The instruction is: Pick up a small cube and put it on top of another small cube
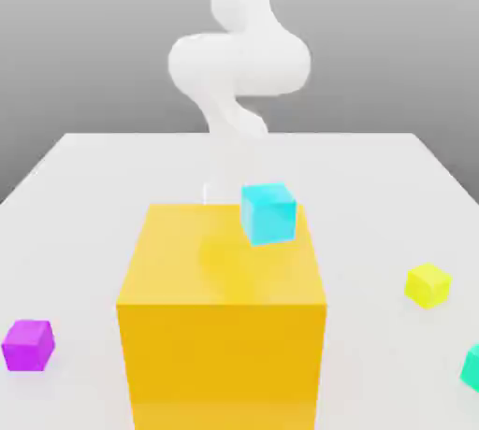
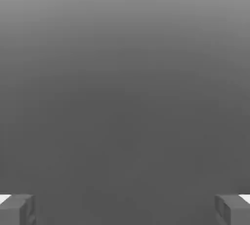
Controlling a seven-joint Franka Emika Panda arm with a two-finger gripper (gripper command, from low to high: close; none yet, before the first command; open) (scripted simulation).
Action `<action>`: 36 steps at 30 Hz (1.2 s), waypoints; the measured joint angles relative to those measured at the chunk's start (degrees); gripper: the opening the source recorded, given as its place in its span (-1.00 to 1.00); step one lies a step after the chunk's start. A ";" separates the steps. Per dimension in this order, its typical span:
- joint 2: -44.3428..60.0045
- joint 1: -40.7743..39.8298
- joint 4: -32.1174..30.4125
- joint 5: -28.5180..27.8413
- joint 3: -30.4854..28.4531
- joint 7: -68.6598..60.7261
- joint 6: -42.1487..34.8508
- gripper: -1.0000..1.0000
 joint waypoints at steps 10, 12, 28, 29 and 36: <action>20.74 0.58 -3.02 3.70 -12.89 -15.71 7.89 0.00; 24.88 0.40 -3.61 5.08 -15.25 -19.26 9.43 0.00; 58.48 -12.95 -7.42 17.26 -20.00 -47.24 22.25 0.00; 60.57 -14.12 -7.01 18.75 -18.72 -48.56 23.62 0.00; 66.42 -18.21 -5.63 23.00 -13.91 -51.98 27.80 -1.00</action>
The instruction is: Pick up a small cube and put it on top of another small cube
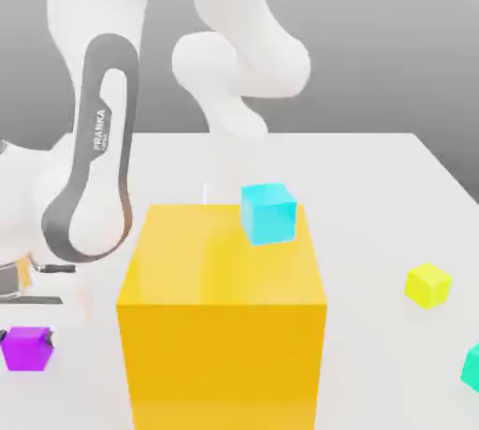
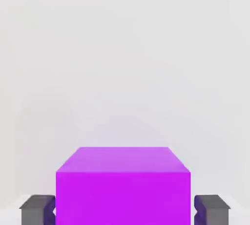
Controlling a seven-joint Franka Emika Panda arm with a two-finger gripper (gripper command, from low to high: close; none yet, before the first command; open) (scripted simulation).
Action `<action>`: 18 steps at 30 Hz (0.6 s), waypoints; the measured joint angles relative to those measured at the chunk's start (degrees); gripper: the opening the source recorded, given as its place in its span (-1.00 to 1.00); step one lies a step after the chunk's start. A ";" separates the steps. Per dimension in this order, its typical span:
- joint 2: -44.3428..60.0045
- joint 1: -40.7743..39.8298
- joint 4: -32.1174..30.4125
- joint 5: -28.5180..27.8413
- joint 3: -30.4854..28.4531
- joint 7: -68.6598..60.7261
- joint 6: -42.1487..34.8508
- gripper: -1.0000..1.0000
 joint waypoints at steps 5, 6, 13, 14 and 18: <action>-2.84 1.55 -0.76 -2.47 -2.08 1.82 -2.00 -1.00; -4.78 2.54 -1.26 -4.16 -3.41 3.08 -3.39 -1.00; -11.80 4.68 0.73 -5.55 -4.56 7.00 -4.95 -1.00; -12.45 5.22 1.18 -5.30 -4.16 7.58 -4.63 -1.00; -15.34 8.03 2.65 -5.29 -2.60 10.83 -3.26 -1.00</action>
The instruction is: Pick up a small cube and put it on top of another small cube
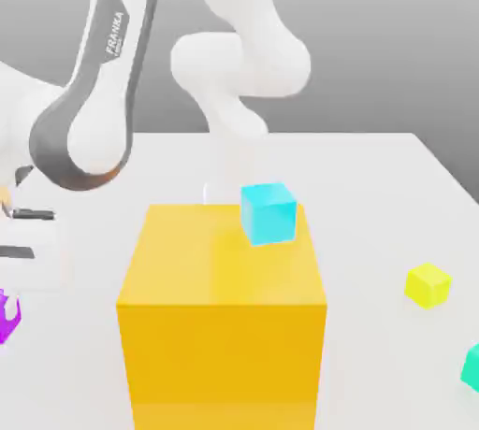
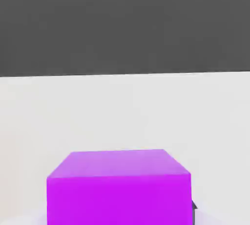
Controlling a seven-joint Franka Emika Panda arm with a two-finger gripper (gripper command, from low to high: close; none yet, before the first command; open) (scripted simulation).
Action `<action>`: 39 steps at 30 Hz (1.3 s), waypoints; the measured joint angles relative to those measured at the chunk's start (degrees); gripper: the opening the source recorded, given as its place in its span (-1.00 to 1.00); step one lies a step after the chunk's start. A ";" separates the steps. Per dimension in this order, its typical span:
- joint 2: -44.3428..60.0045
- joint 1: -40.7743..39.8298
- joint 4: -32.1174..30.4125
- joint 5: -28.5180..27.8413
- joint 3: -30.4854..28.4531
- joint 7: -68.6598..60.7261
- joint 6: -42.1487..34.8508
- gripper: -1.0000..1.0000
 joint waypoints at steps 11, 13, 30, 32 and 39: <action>-9.88 24.37 -5.15 -11.18 11.59 22.12 1.04 -1.00; -11.66 30.28 -6.76 -14.29 14.30 28.10 0.65 -1.00; -15.33 52.78 -19.32 -17.89 27.31 42.55 -4.87 -1.00; -14.58 54.07 -20.59 -17.17 27.84 42.17 -5.21 -1.00; -2.64 54.51 -20.58 -21.69 26.74 45.45 5.52 1.00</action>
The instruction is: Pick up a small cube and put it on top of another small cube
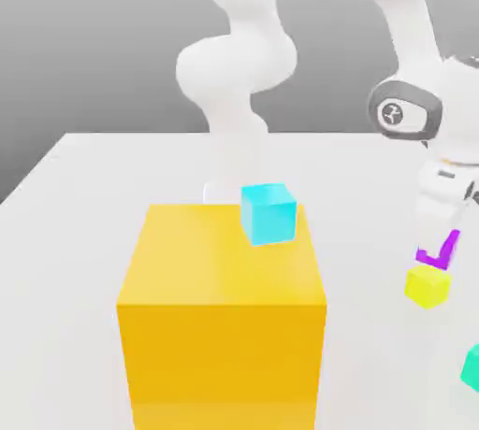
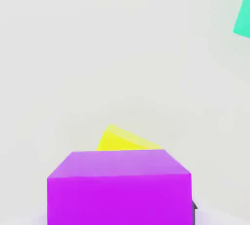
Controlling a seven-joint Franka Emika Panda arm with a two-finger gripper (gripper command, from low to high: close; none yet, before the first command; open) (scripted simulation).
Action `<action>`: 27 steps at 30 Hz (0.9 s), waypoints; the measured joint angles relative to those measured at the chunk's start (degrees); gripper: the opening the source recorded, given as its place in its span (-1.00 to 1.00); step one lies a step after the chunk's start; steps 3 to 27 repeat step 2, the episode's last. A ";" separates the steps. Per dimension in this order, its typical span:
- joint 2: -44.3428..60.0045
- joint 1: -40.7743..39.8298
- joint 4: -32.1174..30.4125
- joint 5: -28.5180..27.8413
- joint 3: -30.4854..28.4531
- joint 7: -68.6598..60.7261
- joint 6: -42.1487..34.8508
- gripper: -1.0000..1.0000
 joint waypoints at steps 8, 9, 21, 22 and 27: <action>0.00 0.00 0.00 0.00 0.00 0.00 0.00 1.00; 0.00 0.00 0.00 0.00 0.00 0.00 0.00 1.00; 0.00 0.00 0.00 0.00 0.00 0.00 0.00 1.00; 0.00 0.00 0.00 0.00 0.00 0.00 0.00 1.00; 0.00 0.00 0.00 0.00 0.00 0.00 0.00 1.00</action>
